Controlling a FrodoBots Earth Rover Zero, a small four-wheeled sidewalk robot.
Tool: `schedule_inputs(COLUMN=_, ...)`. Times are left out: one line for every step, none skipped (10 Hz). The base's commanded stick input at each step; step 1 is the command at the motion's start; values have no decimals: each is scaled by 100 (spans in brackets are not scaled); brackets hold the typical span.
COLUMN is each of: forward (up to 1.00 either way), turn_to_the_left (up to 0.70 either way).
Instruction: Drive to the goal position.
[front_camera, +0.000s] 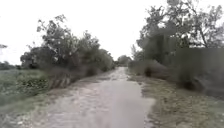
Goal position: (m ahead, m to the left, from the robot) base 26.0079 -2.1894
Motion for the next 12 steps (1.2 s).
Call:
schedule_inputs(forward=70, turn_to_the_left=0)
schedule_inputs(forward=70, turn_to_the_left=0)
schedule_inputs(forward=70, turn_to_the_left=0)
schedule_inputs(forward=70, turn_to_the_left=0)
schedule_inputs(forward=70, turn_to_the_left=0)
schedule_inputs(forward=70, turn_to_the_left=0)
schedule_inputs(forward=70, turn_to_the_left=0)
schedule_inputs(forward=70, turn_to_the_left=0)
schedule_inputs(forward=70, turn_to_the_left=0)
schedule_inputs(forward=70, turn_to_the_left=0)
schedule_inputs(forward=70, turn_to_the_left=0)
schedule_inputs(forward=70, turn_to_the_left=0)
